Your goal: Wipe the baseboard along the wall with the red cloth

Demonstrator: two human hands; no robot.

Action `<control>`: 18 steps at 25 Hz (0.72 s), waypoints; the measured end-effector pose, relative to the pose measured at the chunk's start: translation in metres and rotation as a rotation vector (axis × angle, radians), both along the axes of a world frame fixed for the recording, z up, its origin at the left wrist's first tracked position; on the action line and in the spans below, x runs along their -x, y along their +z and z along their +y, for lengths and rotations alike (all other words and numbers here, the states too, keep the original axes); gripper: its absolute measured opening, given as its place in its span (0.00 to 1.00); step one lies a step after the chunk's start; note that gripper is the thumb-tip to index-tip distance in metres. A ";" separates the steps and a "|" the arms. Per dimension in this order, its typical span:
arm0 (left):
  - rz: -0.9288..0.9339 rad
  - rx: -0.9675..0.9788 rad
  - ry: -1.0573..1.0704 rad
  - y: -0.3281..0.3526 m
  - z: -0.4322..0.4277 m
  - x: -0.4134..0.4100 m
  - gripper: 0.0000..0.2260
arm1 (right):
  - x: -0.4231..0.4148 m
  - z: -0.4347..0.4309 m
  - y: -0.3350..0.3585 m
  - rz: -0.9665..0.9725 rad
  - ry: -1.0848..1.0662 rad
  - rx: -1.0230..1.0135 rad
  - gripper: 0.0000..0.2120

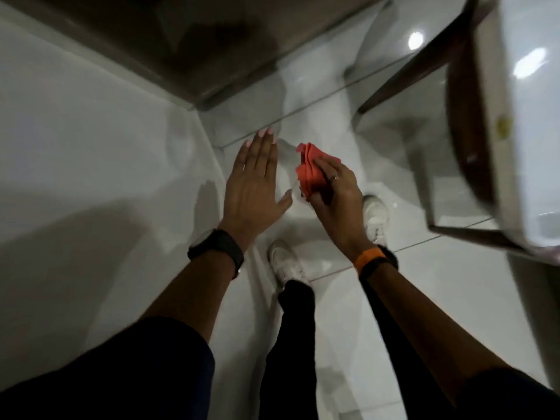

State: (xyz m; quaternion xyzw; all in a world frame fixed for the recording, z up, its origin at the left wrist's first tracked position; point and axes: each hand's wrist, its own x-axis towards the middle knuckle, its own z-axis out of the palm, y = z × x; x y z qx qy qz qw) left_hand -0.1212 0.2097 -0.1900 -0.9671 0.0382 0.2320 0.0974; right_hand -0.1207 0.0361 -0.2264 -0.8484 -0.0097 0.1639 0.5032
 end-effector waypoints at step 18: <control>-0.076 0.413 0.169 0.130 -0.242 -0.091 0.41 | -0.114 -0.243 0.129 -0.080 0.444 0.844 0.35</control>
